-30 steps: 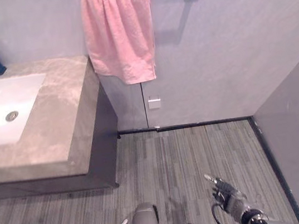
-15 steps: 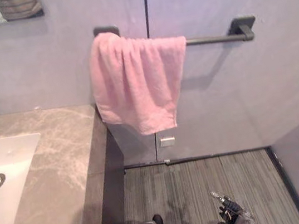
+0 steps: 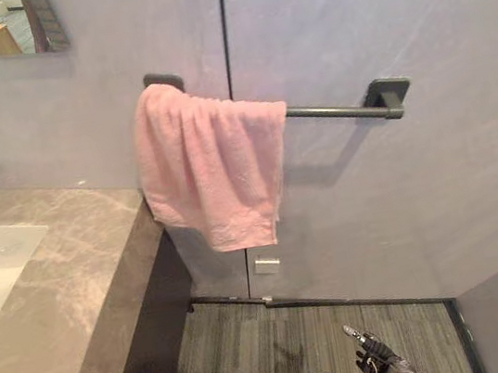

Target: Organize washtable

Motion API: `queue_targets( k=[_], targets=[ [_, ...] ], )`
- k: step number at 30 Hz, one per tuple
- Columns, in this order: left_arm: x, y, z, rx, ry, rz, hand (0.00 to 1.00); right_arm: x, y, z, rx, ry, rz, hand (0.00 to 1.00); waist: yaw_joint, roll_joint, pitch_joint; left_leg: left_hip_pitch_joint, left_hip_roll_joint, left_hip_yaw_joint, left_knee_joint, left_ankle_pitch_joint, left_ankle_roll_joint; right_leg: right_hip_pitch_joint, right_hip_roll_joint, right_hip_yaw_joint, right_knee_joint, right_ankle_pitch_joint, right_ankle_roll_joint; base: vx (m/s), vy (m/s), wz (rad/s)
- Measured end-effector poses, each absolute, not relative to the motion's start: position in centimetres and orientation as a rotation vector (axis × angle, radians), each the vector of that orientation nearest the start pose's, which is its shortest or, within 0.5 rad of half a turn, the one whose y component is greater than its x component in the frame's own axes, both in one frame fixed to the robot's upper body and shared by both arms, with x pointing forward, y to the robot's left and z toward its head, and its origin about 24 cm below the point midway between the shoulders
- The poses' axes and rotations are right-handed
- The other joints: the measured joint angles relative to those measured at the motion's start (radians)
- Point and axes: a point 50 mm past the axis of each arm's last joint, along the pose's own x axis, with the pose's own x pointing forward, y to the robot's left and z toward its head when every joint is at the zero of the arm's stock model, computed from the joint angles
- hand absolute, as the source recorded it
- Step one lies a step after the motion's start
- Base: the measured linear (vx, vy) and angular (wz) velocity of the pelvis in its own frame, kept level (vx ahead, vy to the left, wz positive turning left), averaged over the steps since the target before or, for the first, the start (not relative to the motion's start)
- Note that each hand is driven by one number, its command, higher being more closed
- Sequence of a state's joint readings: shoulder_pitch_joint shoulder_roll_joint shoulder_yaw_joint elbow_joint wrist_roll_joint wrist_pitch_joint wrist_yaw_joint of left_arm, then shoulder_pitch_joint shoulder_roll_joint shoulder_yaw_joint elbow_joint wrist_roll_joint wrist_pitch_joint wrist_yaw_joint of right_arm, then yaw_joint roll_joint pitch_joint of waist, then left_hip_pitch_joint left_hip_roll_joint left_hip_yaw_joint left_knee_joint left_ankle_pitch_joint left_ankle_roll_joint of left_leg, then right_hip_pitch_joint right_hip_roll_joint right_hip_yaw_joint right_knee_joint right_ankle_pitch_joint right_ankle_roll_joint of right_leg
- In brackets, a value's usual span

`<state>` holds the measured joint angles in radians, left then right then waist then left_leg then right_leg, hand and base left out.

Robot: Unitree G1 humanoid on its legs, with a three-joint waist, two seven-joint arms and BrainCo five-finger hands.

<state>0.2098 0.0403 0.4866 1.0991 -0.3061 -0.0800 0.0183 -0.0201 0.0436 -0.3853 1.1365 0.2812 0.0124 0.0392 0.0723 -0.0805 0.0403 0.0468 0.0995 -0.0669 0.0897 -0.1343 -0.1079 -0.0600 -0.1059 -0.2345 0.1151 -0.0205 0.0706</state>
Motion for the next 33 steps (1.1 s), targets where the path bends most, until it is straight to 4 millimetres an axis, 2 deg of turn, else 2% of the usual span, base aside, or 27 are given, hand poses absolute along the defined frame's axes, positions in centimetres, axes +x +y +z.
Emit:
queue_targets(
  k=[2, 8, 11, 12, 13, 14, 15, 17, 19, 21, 23, 26, 30, 33],
  targets=[
    [2.6, 22.4, -16.7, -0.414, 1.102, 0.713, 0.00, 10.9, -17.2, -16.5, 0.481, 1.079, -0.401, 0.00, -0.013, 0.012, -0.012, 0.002, 0.025, -0.001, -0.022, 0.004, -0.008, 0.013, 0.030, 0.002, -0.038, -0.003, -0.008, 0.04, -0.107, -0.11],
    [4.4, 22.3, -16.5, -0.305, 1.102, 0.565, 0.00, 11.6, -16.7, -16.3, 0.380, 1.083, -0.293, 0.00, -0.023, 0.023, -0.018, 0.005, 0.032, 0.028, -0.029, 0.003, -0.010, 0.020, 0.048, 0.030, -0.101, 0.048, -0.014, 0.10, -0.015, -0.14],
    [9.5, 21.2, -14.6, -0.254, 0.906, 0.406, 0.00, 14.7, -15.7, -14.6, 0.309, 0.942, -0.176, 0.00, -0.036, 0.036, -0.013, -0.018, 0.023, 0.045, -0.020, -0.007, -0.005, 0.016, 0.045, 0.045, -0.140, 0.078, -0.011, 0.09, 0.037, -0.16],
    [10.4, 21.1, -14.0, -0.249, 0.858, 0.387, 0.00, 15.5, -15.5, -14.1, 0.302, 0.903, -0.157, 0.00, -0.036, 0.039, -0.015, -0.025, 0.022, 0.051, -0.016, -0.010, -0.003, 0.007, 0.045, 0.052, -0.140, 0.080, -0.010, 0.07, 0.039, -0.27],
    [13.1, 20.4, -12.1, -0.292, 0.714, 0.355, 0.00, 17.4, -15.0, -12.5, 0.311, 0.795, -0.124, 0.00, -0.037, 0.042, -0.017, -0.039, 0.020, 0.062, -0.008, -0.018, 0.002, -0.011, 0.042, 0.062, -0.142, 0.085, -0.008, 0.07, 0.034, -0.22],
    [14.6, 19.9, -10.8, -0.325, 0.623, 0.339, 0.00, 18.5, -14.7, -11.4, 0.319, 0.729, -0.107, 0.00, -0.041, 0.043, -0.016, -0.043, 0.017, 0.062, -0.006, -0.019, 0.003, -0.014, 0.040, 0.063, -0.144, 0.086, -0.008, 0.07, 0.027, -0.17],
    [15.5, 19.7, -9.9, -0.342, 0.566, 0.326, 0.00, 19.0, -14.6, -10.7, 0.334, 0.688, -0.100, 0.00, -0.043, 0.044, -0.016, -0.043, 0.016, 0.062, -0.007, -0.019, 0.004, -0.015, 0.039, 0.063, -0.144, 0.086, -0.008, 0.06, 0.014, -0.05],
    [18.0, 19.4, -6.2, -0.378, 0.360, 0.288, 0.00, 21.0, -14.0, -8.0, 0.343, 0.529, -0.058, 0.00, -0.045, 0.048, -0.019, -0.042, 0.013, 0.062, -0.006, -0.025, 0.008, -0.015, 0.037, 0.067, -0.147, 0.087, -0.006, 0.06, 0.019, -0.05],
    [19.0, 19.6, -4.0, -0.381, 0.253, 0.276, 0.00, 22.1, -13.8, -6.5, 0.366, 0.448, -0.039, 0.00, -0.044, 0.050, -0.020, -0.046, 0.009, 0.063, 0.001, -0.031, 0.012, -0.016, 0.034, 0.070, -0.149, 0.088, -0.005, 0.04, 0.028, -0.03],
    [20.0, 20.1, -1.3, -0.394, 0.124, 0.285, 0.00, 23.7, -13.1, -4.1, 0.368, 0.338, 0.008, 0.00, -0.042, 0.052, -0.022, -0.060, 0.005, 0.065, 0.018, -0.040, 0.018, -0.017, 0.031, 0.073, -0.164, 0.100, -0.006, 0.02, 0.033, -0.04],
    [20.2, 20.8, 0.5, -0.386, 0.036, 0.315, 0.00, 25.4, -12.1, -1.6, 0.365, 0.234, 0.066, 0.00, -0.035, 0.053, -0.022, -0.063, 0.001, 0.066, 0.021, -0.043, 0.021, -0.016, 0.030, 0.077, -0.173, 0.111, -0.005, 0.00, 0.018, -0.05],
    [20.3, 21.7, 2.8, -0.365, -0.069, 0.350, 0.00, 26.8, -11.0, 0.9, 0.378, 0.140, 0.124, 0.00, -0.029, 0.053, -0.021, -0.061, -0.001, 0.064, 0.024, -0.043, 0.022, -0.010, 0.029, 0.076, -0.177, 0.124, -0.007, -0.01, 0.006, 0.01],
    [20.2, 22.1, 4.6, -0.323, -0.157, 0.367, 0.00, 27.5, -10.0, 2.9, 0.383, 0.071, 0.172, 0.00, -0.017, 0.054, -0.021, -0.074, -0.007, 0.061, 0.034, -0.046, 0.028, -0.008, 0.024, 0.075, -0.178, 0.133, -0.008, -0.06, 0.017, 0.00],
    [19.2, 22.6, 4.5, -0.311, -0.156, 0.390, 0.00, 28.0, -9.0, 4.1, 0.375, 0.032, 0.222, 0.00, -0.013, 0.055, -0.020, -0.078, -0.008, 0.060, 0.034, -0.051, 0.036, -0.007, 0.023, 0.070, -0.179, 0.132, -0.009, -0.06, -0.004, 0.01]
  ],
)
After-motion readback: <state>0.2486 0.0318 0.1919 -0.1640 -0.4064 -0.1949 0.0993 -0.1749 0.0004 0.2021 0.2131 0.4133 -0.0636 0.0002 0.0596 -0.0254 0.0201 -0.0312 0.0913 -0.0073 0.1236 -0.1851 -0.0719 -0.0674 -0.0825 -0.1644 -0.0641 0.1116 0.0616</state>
